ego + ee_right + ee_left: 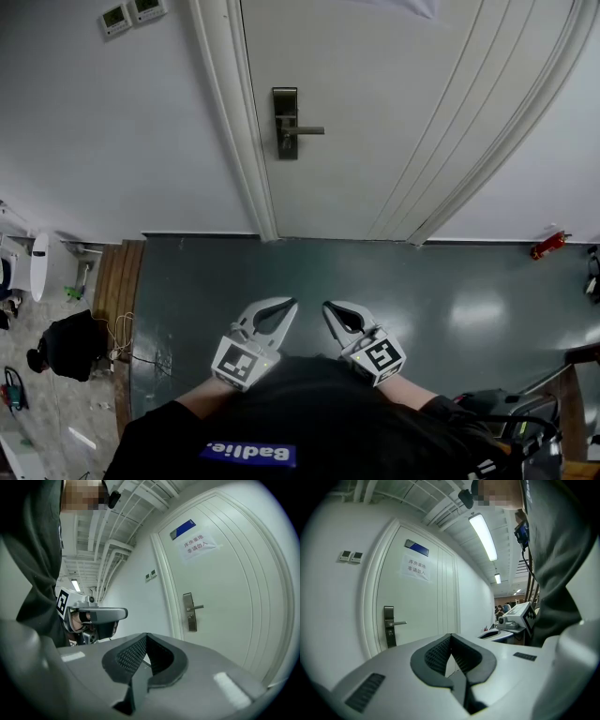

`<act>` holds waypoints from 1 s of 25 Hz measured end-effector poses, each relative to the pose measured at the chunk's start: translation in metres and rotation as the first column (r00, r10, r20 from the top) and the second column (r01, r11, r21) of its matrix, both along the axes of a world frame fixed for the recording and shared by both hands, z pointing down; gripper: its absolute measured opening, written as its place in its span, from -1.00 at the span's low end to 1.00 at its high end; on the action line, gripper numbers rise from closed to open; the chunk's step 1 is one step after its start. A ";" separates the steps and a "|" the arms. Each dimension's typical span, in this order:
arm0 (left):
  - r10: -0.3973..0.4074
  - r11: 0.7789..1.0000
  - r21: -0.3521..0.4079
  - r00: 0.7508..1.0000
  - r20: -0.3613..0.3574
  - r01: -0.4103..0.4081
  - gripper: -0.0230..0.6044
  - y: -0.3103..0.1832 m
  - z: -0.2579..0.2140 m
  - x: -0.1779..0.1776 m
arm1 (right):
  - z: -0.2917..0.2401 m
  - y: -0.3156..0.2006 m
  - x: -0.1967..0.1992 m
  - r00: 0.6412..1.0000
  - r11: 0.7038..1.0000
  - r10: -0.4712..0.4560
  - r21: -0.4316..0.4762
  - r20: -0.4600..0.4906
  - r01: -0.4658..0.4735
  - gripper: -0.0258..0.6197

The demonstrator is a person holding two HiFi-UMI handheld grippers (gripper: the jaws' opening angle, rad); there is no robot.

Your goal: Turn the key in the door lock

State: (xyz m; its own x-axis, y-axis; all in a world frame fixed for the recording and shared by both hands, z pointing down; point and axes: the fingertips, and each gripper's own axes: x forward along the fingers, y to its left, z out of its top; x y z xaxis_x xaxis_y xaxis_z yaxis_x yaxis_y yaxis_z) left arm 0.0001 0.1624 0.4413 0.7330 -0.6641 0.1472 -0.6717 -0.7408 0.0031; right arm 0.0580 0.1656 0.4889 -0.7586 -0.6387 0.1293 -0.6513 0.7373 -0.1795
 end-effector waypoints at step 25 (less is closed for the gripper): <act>0.089 0.993 0.075 0.995 0.050 -0.093 -0.90 -0.257 0.018 -0.084 | -0.002 -0.217 -0.057 0.970 0.973 0.228 -0.017 -0.088 -0.230 -0.93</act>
